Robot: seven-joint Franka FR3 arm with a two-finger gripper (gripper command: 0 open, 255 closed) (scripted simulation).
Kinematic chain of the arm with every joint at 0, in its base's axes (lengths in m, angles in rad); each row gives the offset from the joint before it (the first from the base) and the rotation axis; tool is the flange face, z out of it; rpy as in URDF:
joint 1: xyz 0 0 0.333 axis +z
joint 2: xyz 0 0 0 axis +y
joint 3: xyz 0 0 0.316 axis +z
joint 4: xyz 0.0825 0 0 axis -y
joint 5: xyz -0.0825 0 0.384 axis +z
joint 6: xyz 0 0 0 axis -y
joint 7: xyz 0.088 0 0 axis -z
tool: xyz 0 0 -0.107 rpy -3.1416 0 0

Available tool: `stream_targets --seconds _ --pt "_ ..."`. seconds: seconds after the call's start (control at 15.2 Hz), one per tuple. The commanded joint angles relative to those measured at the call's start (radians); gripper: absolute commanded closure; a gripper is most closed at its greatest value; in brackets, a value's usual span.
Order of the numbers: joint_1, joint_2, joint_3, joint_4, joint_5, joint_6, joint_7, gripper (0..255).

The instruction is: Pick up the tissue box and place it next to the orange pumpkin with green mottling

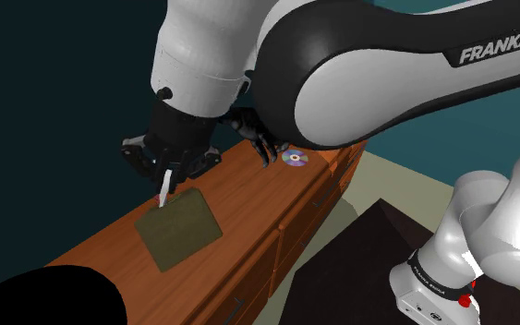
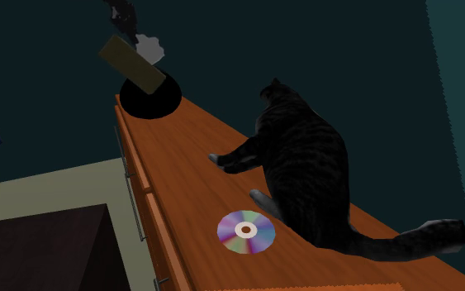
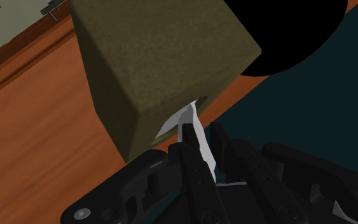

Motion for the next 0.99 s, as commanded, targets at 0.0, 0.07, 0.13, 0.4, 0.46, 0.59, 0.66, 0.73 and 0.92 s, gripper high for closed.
stream_targets --seconds 0.0,0.07,0.13,0.4,0.46,0.59,0.66,0.73,0.92 --pt "0.000 0.001 0.000 -0.026 0.000 0.028 0.000 255" --pt "0.000 0.003 0.000 -0.039 -0.001 0.041 0.001 255" --pt "0.000 0.004 0.001 -0.051 -0.002 0.055 0.002 255" --pt "0.000 0.012 0.003 -0.096 -0.008 0.108 0.007 255" --pt "0.000 0.015 0.004 -0.107 -0.010 0.121 0.009 255" --pt "0.000 0.021 0.005 -0.128 -0.014 0.148 0.012 255" --pt "0.000 0.024 0.006 -0.138 -0.017 0.161 0.015 255" --pt "0.000 0.028 0.006 -0.148 -0.019 0.174 0.017 255" --pt "0.000 0.040 0.009 -0.177 -0.028 0.213 0.024 255"
